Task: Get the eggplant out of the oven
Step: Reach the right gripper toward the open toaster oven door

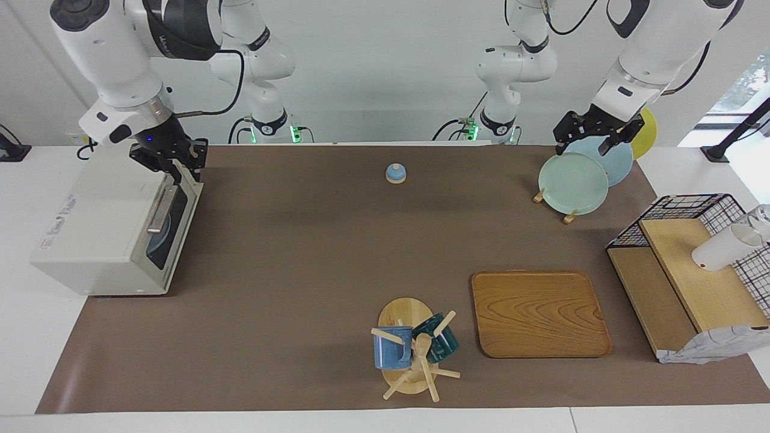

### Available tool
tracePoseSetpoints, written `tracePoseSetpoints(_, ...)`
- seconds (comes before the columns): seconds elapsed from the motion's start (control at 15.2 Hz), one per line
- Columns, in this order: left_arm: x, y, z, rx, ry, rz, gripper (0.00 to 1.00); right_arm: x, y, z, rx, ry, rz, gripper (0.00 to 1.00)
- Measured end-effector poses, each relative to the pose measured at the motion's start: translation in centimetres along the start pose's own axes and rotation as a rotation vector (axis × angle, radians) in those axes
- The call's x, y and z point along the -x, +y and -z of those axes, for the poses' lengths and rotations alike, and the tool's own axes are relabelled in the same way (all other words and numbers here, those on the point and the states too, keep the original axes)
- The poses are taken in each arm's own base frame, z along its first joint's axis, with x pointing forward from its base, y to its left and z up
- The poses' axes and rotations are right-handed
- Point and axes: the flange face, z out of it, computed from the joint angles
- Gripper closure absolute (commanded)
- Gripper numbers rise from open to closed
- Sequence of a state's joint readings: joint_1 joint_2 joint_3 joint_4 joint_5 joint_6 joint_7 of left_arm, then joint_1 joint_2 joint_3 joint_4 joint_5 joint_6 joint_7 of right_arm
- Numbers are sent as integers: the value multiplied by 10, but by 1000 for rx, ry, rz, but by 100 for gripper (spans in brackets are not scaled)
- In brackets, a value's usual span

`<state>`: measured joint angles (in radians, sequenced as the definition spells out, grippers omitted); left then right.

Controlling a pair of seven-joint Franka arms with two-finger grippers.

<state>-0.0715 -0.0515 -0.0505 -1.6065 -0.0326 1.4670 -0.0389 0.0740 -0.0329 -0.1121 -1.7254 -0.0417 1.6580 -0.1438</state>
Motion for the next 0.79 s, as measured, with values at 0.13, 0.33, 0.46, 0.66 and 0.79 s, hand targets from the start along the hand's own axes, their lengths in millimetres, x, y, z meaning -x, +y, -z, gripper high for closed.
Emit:
tracePoseSetpoints(0.13,0,0,0,0,0,0,0,9,19,-23,26,26,-17,100)
tracePoseSetpoints(0.33,0,0,0,0,0,0,0,19,40,-48,88,26,-31,100)
tracePoseSetpoints(0.46,0,0,0,0,0,0,0,20,48,-60,100,25,-38,100)
tracePoseSetpoints(0.66,0,0,0,0,0,0,0,21,55,-74,121,8,-37,100)
tracePoseSetpoints(0.79,0,0,0,0,0,0,0,24,61,-82,121,-6,-46,100)
